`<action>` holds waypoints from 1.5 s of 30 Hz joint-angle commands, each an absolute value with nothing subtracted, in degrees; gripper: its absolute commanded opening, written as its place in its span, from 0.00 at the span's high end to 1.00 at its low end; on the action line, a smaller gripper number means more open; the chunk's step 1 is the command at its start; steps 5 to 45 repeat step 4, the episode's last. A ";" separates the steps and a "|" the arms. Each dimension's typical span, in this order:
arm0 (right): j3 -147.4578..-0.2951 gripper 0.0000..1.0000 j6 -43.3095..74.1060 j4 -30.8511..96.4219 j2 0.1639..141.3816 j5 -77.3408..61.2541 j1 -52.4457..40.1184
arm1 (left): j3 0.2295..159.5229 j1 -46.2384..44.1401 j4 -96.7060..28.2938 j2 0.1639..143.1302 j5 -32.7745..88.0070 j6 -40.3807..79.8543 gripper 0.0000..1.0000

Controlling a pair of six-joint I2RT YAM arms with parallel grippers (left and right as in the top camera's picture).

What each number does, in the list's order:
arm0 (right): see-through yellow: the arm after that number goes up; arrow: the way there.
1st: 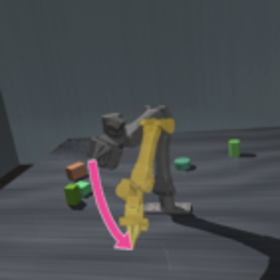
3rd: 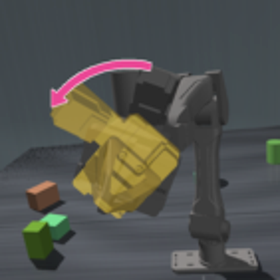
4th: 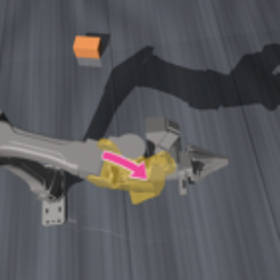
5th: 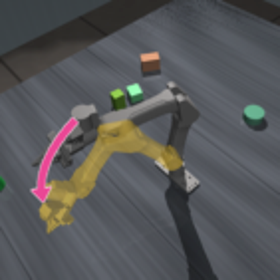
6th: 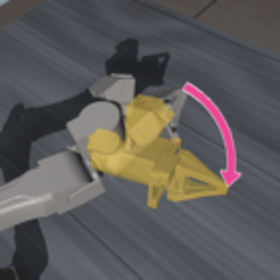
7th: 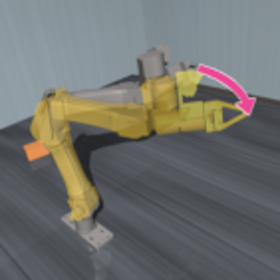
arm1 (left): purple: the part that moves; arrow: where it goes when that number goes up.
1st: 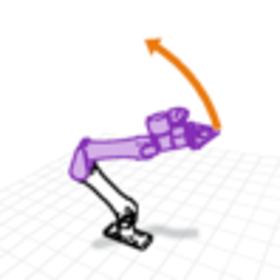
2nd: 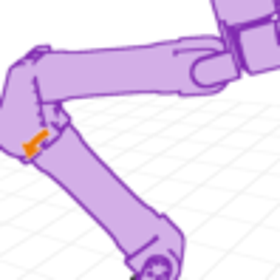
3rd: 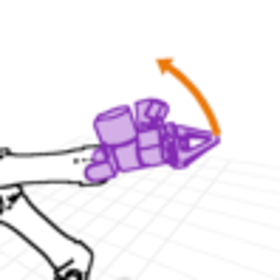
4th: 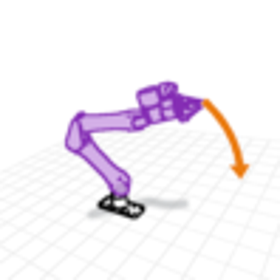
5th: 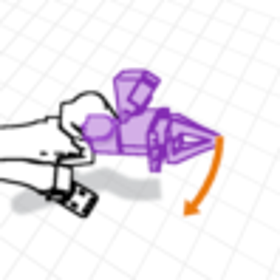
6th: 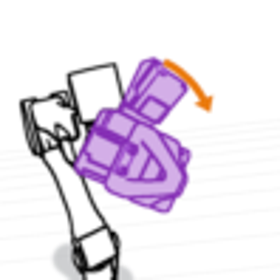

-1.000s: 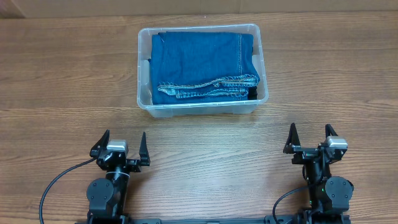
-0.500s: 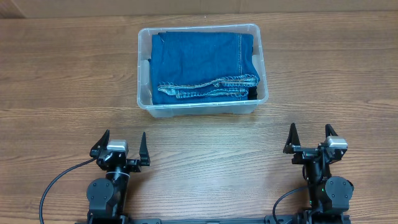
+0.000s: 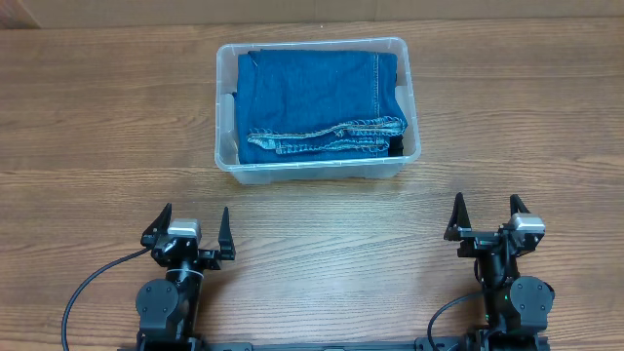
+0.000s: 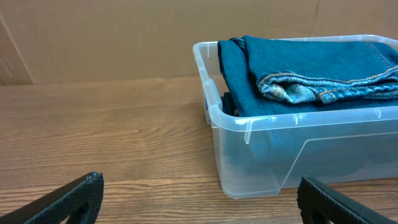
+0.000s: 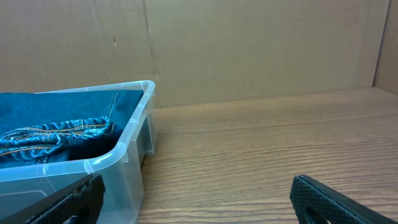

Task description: Pack container

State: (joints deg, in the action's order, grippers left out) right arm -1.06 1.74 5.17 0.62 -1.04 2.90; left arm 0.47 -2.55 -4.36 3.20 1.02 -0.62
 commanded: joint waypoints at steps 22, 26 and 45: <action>-0.47 0.00 2.13 4.84 0.16 -0.47 2.63 | 0.27 -2.55 -4.45 2.52 0.62 -1.74 0.00; -0.47 0.00 2.13 4.84 0.16 -0.47 2.63 | 0.27 -2.55 -4.45 2.52 0.62 -1.74 0.00; -0.47 0.00 2.13 4.84 0.16 -0.47 2.63 | 0.27 -2.55 -4.45 2.52 0.62 -1.74 0.00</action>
